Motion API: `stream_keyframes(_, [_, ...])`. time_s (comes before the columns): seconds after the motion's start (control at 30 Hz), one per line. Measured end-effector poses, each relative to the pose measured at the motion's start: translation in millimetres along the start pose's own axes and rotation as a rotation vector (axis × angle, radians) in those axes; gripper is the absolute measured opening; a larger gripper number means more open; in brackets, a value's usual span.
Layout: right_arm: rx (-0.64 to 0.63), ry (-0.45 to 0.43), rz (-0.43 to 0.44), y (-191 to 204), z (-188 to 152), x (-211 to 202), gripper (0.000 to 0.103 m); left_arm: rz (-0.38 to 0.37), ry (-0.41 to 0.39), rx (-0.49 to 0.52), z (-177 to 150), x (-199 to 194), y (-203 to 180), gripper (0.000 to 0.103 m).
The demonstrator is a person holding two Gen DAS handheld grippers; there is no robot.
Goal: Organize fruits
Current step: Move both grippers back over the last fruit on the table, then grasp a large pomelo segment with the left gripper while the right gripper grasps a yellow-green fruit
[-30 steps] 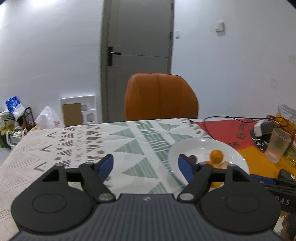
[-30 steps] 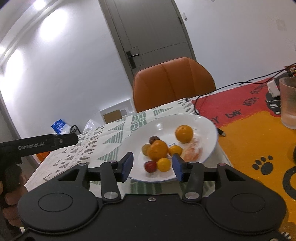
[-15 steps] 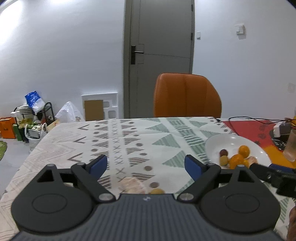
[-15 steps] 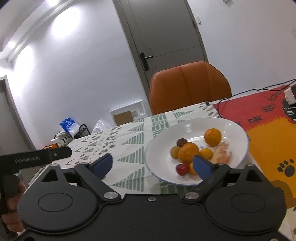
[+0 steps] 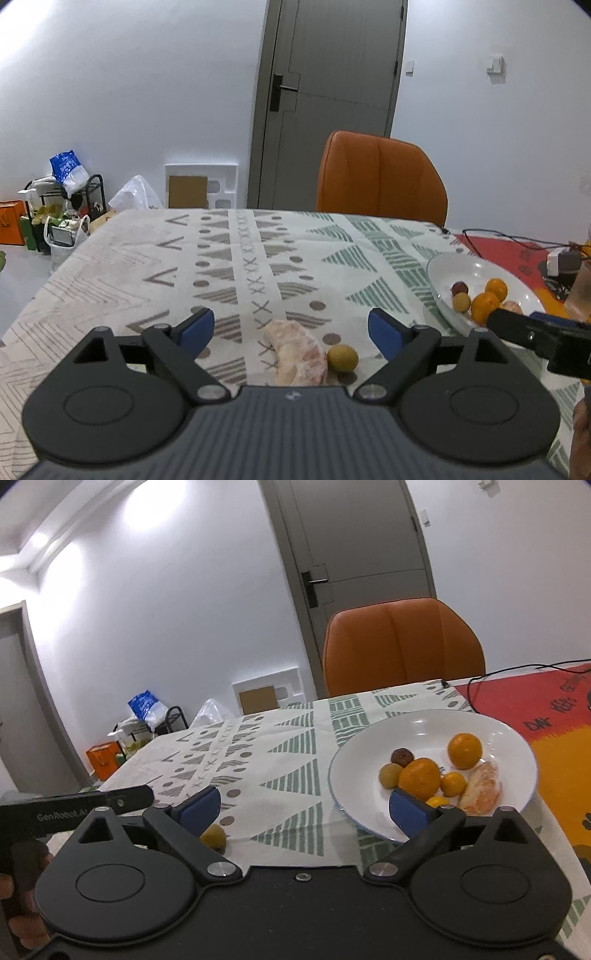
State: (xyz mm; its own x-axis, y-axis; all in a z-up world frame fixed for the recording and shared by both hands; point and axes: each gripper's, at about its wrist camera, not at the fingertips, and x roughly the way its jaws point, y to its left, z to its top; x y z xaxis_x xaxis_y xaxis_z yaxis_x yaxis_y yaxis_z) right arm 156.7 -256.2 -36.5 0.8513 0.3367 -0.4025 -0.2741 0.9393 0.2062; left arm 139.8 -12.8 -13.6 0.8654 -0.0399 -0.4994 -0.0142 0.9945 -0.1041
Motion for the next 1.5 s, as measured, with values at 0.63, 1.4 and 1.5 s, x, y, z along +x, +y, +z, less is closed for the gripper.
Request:
stream_keyframes(0.63, [-0.024, 0.066, 0.056, 16.3, -10.4, 19.3, 0.092, 0.0, 0.11, -0.022, -25.8, 32.2, 6.8, 0.074])
stream_keyframes(1.4, [-0.021, 0.164, 0.134, 30.8, -17.0, 52.5, 0.051, -0.081, 0.142, -0.072, -30.5, 49.2, 8.5, 0.037])
stream_keyframes(1.5, [-0.023, 0.177, 0.143, 35.0, -18.2, 57.3, 0.049, -0.083, 0.145, -0.095, -30.4, 45.9, 15.7, 0.037])
